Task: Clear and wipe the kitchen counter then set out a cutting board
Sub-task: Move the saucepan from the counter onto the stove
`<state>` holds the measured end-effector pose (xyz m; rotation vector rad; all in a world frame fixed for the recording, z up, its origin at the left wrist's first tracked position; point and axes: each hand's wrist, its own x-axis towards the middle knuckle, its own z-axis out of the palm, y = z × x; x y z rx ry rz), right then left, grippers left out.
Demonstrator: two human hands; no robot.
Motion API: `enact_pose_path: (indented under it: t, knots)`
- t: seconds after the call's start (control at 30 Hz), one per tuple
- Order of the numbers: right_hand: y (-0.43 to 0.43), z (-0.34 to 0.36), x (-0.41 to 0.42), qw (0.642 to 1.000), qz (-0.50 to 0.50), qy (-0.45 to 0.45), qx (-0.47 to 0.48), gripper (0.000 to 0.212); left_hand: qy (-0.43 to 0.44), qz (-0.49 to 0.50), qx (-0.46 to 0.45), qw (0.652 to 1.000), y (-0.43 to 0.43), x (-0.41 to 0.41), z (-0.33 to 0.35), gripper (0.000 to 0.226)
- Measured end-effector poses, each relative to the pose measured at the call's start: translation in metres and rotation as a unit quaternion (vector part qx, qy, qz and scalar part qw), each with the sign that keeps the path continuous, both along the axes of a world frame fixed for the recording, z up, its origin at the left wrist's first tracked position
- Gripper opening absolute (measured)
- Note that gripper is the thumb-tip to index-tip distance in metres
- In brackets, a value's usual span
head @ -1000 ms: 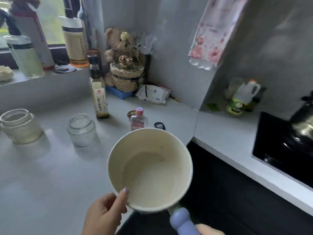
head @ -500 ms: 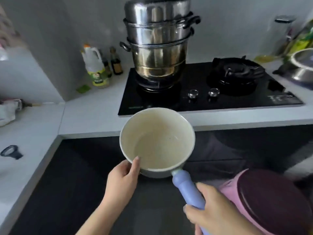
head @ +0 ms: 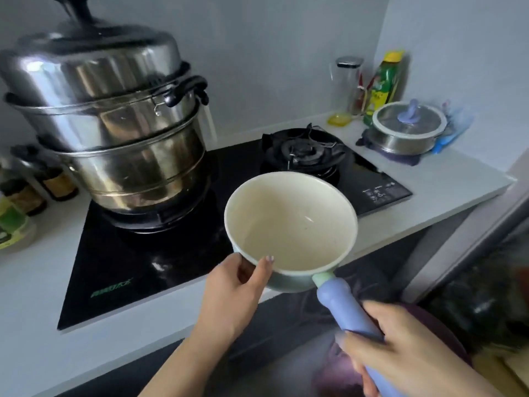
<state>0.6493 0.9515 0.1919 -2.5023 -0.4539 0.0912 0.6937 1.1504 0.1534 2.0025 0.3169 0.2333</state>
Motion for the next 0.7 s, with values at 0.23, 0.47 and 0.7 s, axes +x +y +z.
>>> enact_pose_path:
  t: [0.23,0.47,0.7]
  knots:
    - [0.024,0.043,0.100,0.931,-0.139,0.269,0.206,0.037,-0.087,-0.041,-0.051,0.994,0.023,0.113,0.034,0.045]
    - [0.032,0.041,0.199,0.920,-0.183,0.242,0.246,0.035,-0.085,-0.044,-0.049,0.994,0.018,0.212,0.035,0.031]
    - [0.012,0.049,0.273,0.930,-0.155,0.233,0.239,0.035,-0.081,-0.052,-0.020,0.995,-0.003,0.259,0.034,0.021]
